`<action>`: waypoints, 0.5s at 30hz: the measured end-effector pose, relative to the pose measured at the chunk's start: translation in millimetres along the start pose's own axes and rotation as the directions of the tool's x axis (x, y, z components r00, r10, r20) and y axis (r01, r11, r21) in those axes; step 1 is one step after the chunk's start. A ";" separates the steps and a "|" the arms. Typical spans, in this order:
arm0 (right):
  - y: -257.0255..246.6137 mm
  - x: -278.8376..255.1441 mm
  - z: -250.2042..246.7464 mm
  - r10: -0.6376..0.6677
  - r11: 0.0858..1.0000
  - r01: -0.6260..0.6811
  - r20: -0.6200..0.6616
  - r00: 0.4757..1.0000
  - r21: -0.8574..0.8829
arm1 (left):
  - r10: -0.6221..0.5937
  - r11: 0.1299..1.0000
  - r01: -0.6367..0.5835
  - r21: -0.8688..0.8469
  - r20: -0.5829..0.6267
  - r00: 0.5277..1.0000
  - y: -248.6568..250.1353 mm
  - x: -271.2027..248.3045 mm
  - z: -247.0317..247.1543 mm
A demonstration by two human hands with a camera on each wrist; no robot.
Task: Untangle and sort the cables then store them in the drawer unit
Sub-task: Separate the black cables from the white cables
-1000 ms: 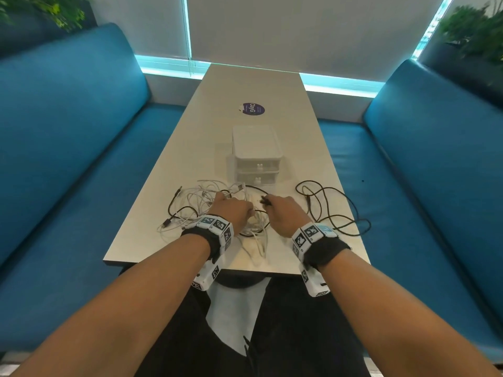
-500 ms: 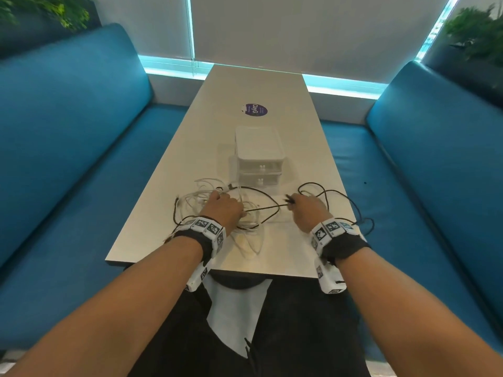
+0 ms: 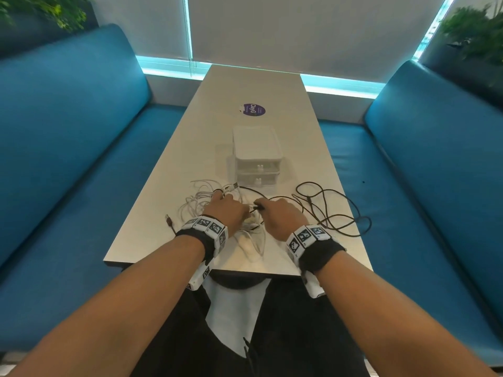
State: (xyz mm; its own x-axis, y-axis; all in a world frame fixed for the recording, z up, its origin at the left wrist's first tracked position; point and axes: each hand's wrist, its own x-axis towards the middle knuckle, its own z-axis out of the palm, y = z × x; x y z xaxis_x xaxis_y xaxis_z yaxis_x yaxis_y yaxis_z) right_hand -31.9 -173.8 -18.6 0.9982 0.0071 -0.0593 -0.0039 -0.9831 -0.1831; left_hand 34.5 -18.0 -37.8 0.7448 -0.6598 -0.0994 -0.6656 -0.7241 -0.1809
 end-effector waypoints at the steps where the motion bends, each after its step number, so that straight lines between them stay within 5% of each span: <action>1: -2.8 1.1 3.3 -0.002 0.999 0.001 0.022 1.000 0.036 | 0.014 1.000 -0.014 -0.009 -0.014 1.000 1.2 -0.7 -0.8; 10: 17.7 3.5 7.7 0.027 0.994 -0.029 0.022 0.999 0.109 | -0.012 0.992 0.012 -0.129 0.004 1.000 -5.4 2.5 2.0; 15: 70.6 -6.5 -5.2 0.257 0.966 -0.256 -0.029 0.966 0.026 | -0.035 0.997 0.036 -0.074 0.008 0.999 -23.1 -3.2 6.3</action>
State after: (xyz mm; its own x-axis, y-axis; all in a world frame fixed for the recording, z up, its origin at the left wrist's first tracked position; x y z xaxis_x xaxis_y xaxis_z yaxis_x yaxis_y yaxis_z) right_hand -38.3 -244.3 -26.0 0.9650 -0.2509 -0.0759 -0.2610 -0.9470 -0.1874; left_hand 47.9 2.1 -39.5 0.7680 -0.6325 -0.1006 -0.6404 -0.7599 -0.1115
